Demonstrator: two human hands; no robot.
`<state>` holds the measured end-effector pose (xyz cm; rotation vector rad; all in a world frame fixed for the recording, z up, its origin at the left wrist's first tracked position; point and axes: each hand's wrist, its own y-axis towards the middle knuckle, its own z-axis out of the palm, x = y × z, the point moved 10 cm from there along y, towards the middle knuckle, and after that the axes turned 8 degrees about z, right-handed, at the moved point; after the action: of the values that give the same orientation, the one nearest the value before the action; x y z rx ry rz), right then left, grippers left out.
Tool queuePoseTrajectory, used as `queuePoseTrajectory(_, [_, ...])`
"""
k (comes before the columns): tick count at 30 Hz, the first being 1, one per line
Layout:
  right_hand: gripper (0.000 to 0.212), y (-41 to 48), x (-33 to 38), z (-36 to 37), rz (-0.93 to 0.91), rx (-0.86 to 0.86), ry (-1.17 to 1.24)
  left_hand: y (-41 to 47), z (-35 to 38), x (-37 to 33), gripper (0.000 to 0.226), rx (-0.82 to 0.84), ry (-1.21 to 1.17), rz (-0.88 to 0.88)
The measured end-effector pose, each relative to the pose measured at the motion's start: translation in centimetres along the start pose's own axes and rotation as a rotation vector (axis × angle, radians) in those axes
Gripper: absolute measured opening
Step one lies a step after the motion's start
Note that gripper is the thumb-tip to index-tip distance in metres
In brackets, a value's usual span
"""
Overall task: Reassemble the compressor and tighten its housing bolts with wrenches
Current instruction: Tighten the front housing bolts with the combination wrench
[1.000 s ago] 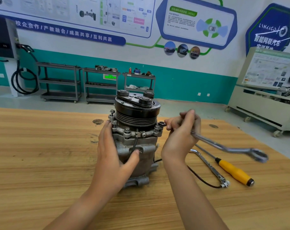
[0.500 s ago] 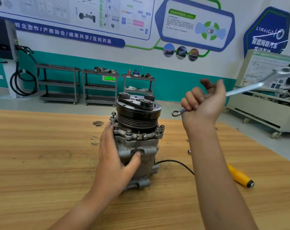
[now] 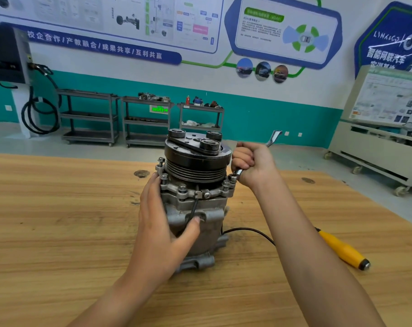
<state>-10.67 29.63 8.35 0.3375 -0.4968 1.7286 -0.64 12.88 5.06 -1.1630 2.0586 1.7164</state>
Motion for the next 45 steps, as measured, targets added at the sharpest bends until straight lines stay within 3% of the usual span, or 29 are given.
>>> queuePoseTrajectory(3, [0.033, -0.1, -0.1, -0.3, -0.020, 0.005, -0.015, 0.0, 0.0, -0.2, 0.087, -0.008, -0.003, 0.000])
queuePoseTrajectory(8, [0.030, -1.0, 0.9, -1.2, -0.219, -0.051, -0.043, 0.0, 0.0, -0.1, 0.087, -0.012, -0.005, 0.003])
queuePoseTrajectory(15, [0.022, -5.4, 2.2, -2.4, -0.704, -0.155, -0.077, -0.1, -0.1, -0.1, 0.085, -0.028, -0.005, 0.017])
queuePoseTrajectory(21, [0.025, -9.6, 0.4, -0.6, -1.039, -0.175, -0.412, -0.1, 0.0, 0.1, 0.087, -0.025, 0.015, 0.026])
queuePoseTrajectory(24, [0.024, -10.3, 0.1, 0.2, -1.033, -0.173, -0.560, -0.1, 0.0, 0.1, 0.088, -0.016, 0.017, 0.016])
queuePoseTrajectory(29, [0.026, -10.3, 1.8, 0.6, -0.858, -0.190, -0.538, -0.1, -0.1, -0.2, 0.087, -0.012, 0.011, 0.031])
queuePoseTrajectory(35, [0.019, -14.5, 5.3, 3.2, -0.990, -0.111, -0.472, -0.1, 0.0, 0.1, 0.089, 0.018, 0.013, 0.005])
queuePoseTrajectory(40, [0.027, -12.1, 7.7, 3.2, -0.668, -0.193, -0.711, 0.0, 0.1, -0.1, 0.089, 0.020, 0.018, -0.004])
queuePoseTrajectory(45, [0.013, -12.8, 10.2, 2.8, -0.904, -0.330, -0.876, -0.1, 0.1, 0.0, 0.089, 0.017, 0.003, -0.014])
